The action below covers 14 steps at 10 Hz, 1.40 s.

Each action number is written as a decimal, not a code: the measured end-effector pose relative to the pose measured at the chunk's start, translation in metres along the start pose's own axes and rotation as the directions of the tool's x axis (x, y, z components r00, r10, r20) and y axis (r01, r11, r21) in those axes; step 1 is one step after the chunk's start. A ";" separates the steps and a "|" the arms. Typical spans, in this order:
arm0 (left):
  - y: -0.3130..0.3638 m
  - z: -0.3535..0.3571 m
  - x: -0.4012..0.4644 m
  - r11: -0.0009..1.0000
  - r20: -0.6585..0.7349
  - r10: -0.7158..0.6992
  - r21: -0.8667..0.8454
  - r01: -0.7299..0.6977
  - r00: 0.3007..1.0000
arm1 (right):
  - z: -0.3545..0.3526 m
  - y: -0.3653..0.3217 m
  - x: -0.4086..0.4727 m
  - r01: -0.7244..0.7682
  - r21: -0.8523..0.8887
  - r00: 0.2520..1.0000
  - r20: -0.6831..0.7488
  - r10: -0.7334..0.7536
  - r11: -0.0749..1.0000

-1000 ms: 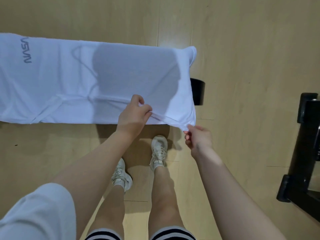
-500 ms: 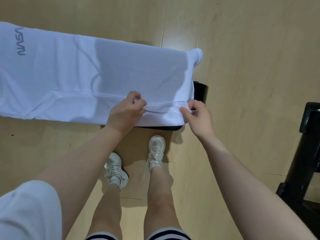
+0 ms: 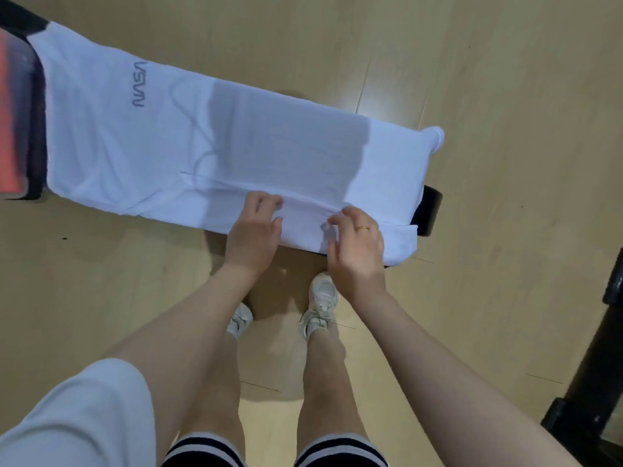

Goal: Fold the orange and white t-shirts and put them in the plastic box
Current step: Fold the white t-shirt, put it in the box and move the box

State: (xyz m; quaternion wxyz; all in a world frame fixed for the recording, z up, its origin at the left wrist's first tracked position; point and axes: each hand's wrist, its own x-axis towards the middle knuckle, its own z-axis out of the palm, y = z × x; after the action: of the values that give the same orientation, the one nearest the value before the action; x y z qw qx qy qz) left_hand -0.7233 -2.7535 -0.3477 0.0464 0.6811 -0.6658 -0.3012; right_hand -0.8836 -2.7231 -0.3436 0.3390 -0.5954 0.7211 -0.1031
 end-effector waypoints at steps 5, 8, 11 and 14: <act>-0.210 -0.104 0.002 0.005 0.306 -0.834 -0.827 0.562 0.459 | 0.117 -0.206 0.052 0.327 -0.101 0.915 0.281 -0.289 0.940; -0.267 -0.123 0.026 -0.407 0.651 -0.615 -0.745 0.529 0.444 | 0.137 -0.226 0.083 0.108 -0.454 0.960 0.279 0.026 0.884; -0.250 -0.173 0.034 -0.476 0.589 -0.706 -0.806 0.352 0.394 | 0.122 -0.240 0.069 -0.029 -0.178 0.985 0.160 0.058 0.984; -0.225 -0.179 0.073 -0.301 0.489 -0.795 -0.833 0.465 0.360 | 0.138 -0.218 0.050 0.289 -0.432 0.919 0.374 -0.122 0.854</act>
State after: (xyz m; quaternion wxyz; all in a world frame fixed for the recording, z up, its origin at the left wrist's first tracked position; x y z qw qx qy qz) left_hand -0.4461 -2.8576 -0.3313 0.3573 0.7707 0.1755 -0.4975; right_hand -0.6307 -2.7931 -0.3447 0.2849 -0.7438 0.5871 0.1444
